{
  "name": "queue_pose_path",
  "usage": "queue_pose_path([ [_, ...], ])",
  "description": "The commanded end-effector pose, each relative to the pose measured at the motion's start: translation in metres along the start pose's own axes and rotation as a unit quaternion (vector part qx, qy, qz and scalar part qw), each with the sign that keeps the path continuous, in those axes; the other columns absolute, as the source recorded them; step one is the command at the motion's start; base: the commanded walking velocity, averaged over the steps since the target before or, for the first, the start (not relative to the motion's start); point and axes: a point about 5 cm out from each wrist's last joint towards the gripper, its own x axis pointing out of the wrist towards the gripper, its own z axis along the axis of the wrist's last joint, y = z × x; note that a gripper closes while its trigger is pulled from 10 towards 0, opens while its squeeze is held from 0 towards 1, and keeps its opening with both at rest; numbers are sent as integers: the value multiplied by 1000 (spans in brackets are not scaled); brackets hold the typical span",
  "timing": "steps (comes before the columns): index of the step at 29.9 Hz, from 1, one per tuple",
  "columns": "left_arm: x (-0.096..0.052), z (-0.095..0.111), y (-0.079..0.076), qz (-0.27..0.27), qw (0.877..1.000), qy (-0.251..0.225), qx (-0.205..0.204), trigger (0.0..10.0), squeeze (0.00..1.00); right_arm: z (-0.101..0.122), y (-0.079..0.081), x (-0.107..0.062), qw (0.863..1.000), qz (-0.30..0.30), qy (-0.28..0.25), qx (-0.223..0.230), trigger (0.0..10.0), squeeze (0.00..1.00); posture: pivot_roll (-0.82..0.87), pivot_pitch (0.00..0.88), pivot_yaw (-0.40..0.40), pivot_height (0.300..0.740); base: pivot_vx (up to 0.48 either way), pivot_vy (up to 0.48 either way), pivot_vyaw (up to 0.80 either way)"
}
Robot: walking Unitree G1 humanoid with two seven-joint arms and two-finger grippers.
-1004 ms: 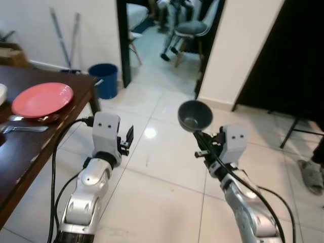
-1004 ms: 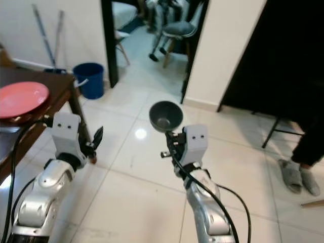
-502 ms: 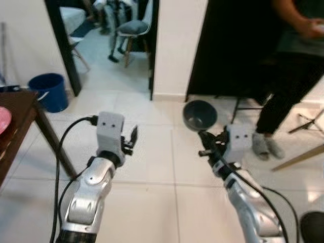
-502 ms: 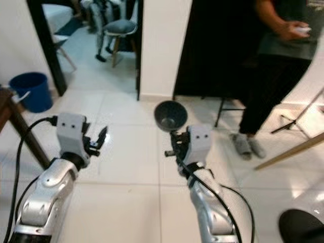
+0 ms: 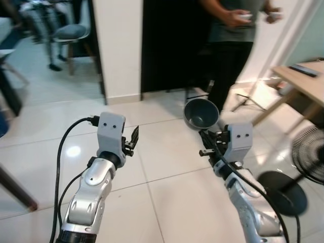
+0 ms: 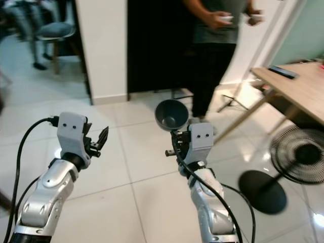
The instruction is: Setting the table
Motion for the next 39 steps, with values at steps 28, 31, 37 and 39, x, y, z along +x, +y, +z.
queue_pose_path([
  [28,0,0,0,5,1000,1,-16,10000,0,-1,-2,-1,1000,-3,3,-2,10000,0,-76,5,40,740,0,0,-788],
  [31,0,1,0,5,1000,-3,-20,10000,0,-1,-2,-1,1000,-3,3,-2,10000,0,-75,5,40,740,0,0,-788],
  [37,1,3,1,6,1000,-3,-17,10000,0,-1,-2,-1,1000,-3,3,-1,10000,0,-75,6,40,740,0,0,-788],
  [39,1,3,1,6,1000,-1,-15,10000,0,-1,-2,-1,1000,-3,3,-1,10000,0,-75,7,41,740,0,0,-788],
])
